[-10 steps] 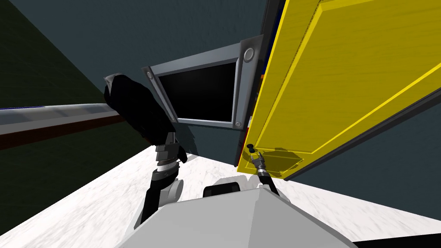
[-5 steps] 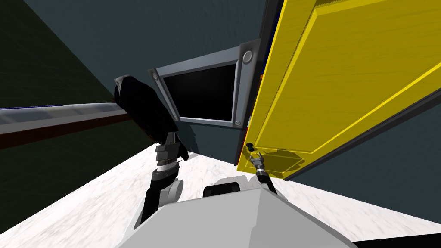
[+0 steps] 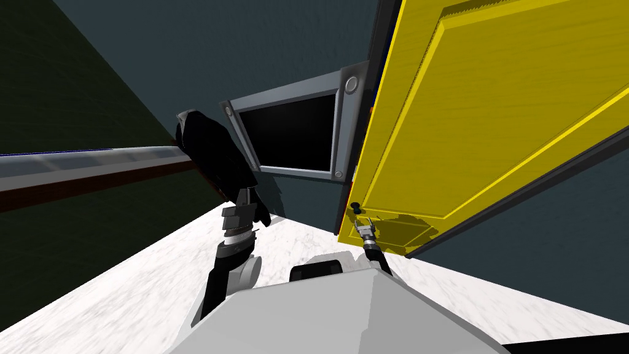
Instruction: Pull the door open
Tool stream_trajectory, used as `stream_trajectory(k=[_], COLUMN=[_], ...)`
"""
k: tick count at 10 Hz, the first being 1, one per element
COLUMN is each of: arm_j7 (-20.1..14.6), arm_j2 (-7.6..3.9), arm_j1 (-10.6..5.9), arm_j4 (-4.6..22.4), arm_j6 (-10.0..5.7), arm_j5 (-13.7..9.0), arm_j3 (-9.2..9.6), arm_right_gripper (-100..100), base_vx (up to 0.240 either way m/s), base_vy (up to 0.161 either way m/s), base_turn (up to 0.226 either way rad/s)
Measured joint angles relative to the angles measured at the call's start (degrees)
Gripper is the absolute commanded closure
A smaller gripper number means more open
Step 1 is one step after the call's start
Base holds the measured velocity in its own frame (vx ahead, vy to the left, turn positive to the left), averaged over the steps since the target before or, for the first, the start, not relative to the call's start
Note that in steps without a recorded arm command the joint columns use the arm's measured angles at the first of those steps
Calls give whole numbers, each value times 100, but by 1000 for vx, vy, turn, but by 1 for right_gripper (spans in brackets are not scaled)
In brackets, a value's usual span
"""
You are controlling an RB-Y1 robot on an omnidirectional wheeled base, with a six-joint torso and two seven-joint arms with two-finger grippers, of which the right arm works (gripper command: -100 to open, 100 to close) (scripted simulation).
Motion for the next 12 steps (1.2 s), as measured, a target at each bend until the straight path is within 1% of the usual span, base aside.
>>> stream_trajectory(k=[1,5,6,12], arm_j7=[-169,-710,-878,-1768], arm_j2=[17,60,77,134], arm_j1=[-9,-8,-17,-28], arm_j4=[-26,-117,-135,-248], arm_j6=[17,72,86,158], arm_j5=[-110,-361,-459,-847], arm_j3=[43,140,181,334], arm_right_gripper=[-100,-100,-100,-100], base_vx=[-63,-47,-50,-55], base_vy=[-15,-18,-19,-13], base_turn=[24,47,17,40])
